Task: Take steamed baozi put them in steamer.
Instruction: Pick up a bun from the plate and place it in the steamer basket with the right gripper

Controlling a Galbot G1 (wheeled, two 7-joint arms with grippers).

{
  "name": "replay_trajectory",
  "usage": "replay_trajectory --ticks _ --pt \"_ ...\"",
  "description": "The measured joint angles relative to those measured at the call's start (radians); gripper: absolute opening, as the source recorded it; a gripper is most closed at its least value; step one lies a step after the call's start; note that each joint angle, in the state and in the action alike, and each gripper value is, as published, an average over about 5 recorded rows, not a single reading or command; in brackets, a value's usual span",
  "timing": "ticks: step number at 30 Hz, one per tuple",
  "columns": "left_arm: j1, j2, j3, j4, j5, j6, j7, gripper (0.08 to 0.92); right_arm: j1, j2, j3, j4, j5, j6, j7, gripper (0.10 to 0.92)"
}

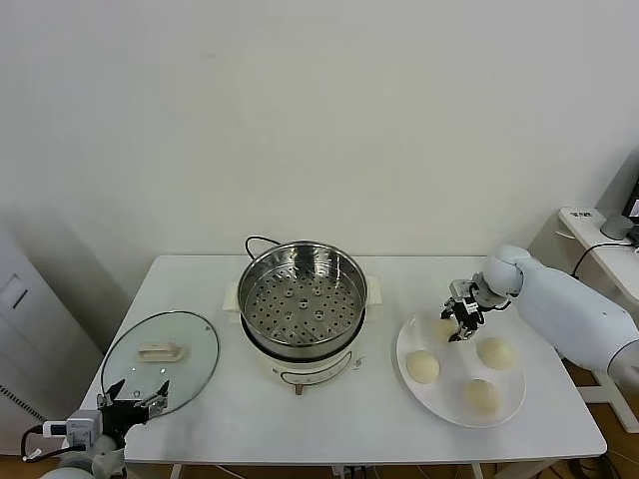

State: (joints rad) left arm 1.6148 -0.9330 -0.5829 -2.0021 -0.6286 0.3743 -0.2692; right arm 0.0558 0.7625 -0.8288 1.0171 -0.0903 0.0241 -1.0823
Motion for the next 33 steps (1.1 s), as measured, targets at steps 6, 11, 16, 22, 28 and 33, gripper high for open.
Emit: replay_trajectory --ticks 6,11,16,22,28,33 --pt "-0.004 0.002 0.003 -0.003 0.0 0.001 -0.001 0.823 0.141 -0.03 -0.093 0.08 0.074 0.01 -0.004 0.483" --pt "-0.011 0.004 0.01 -0.008 0.0 0.006 -0.002 0.823 0.283 -0.01 -0.175 0.122 0.145 0.049 -0.005 0.486" --pt "-0.014 0.008 0.015 -0.014 0.0 0.009 -0.003 0.823 0.395 0.048 -0.232 0.134 0.192 0.131 -0.008 0.492" --pt "-0.015 0.016 0.016 -0.014 0.0 0.009 -0.003 0.823 0.467 0.155 -0.259 0.106 0.21 0.29 -0.025 0.495" --pt "-0.016 0.023 0.02 -0.014 0.0 0.007 -0.004 0.823 0.49 0.291 -0.25 0.04 0.19 0.485 -0.056 0.498" --pt "-0.016 0.023 0.024 -0.014 0.0 0.007 -0.004 0.823 0.479 0.412 -0.208 -0.038 0.112 0.616 -0.089 0.494"
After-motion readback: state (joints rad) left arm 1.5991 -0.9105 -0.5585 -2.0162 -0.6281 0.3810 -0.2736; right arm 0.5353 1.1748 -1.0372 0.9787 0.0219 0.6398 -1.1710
